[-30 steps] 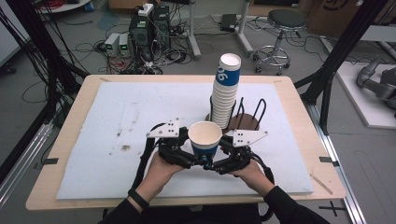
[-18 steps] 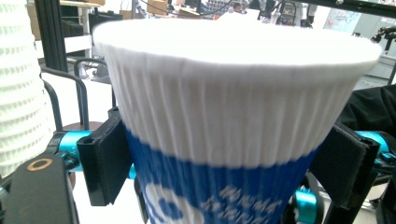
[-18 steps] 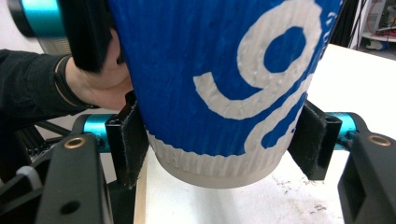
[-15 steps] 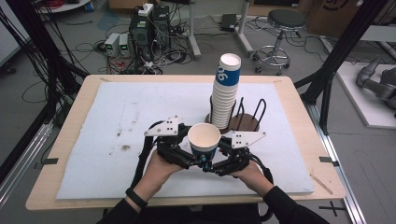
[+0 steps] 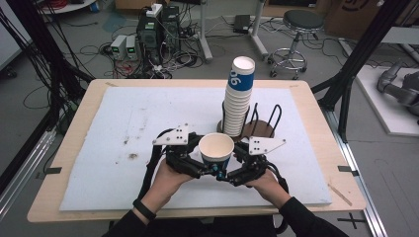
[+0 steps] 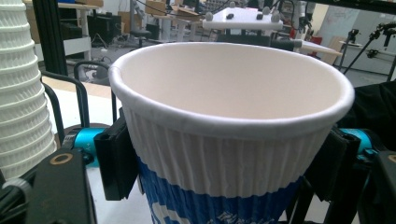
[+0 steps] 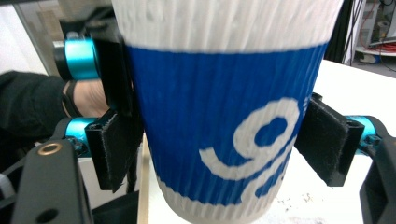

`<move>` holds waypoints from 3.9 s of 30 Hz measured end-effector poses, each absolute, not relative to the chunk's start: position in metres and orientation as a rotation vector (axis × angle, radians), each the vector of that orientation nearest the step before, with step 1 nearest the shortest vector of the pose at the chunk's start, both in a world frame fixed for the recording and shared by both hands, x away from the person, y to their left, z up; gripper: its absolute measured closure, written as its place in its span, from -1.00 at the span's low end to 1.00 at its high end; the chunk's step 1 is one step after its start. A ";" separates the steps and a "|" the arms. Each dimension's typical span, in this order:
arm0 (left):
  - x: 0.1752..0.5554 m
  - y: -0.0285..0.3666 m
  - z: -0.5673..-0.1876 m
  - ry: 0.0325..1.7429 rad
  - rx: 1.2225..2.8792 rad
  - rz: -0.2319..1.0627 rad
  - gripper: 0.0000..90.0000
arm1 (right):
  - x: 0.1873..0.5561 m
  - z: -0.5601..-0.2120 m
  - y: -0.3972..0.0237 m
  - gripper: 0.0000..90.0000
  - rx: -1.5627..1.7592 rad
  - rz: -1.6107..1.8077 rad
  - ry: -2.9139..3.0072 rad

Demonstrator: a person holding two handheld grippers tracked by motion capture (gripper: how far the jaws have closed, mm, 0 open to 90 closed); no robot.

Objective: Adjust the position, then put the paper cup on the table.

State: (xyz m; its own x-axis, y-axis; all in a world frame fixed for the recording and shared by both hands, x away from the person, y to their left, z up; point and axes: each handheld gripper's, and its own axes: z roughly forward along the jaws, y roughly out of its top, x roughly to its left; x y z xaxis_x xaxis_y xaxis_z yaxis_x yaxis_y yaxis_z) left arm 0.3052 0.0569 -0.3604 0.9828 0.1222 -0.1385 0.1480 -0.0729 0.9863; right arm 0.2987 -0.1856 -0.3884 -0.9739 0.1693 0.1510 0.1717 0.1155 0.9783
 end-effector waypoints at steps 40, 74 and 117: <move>0.307 0.074 -0.352 0.204 1.612 0.022 -0.51 | 0.304 -0.386 -0.187 -0.57 -0.318 -2.005 -2.459; 0.303 0.146 -0.372 0.354 1.572 0.218 -0.51 | 0.320 -0.381 -0.270 -0.57 -0.738 -2.175 -2.593; 0.299 0.141 -0.382 0.361 1.605 0.242 -0.53 | 0.317 -0.391 -0.291 -0.57 -1.011 -2.171 -2.668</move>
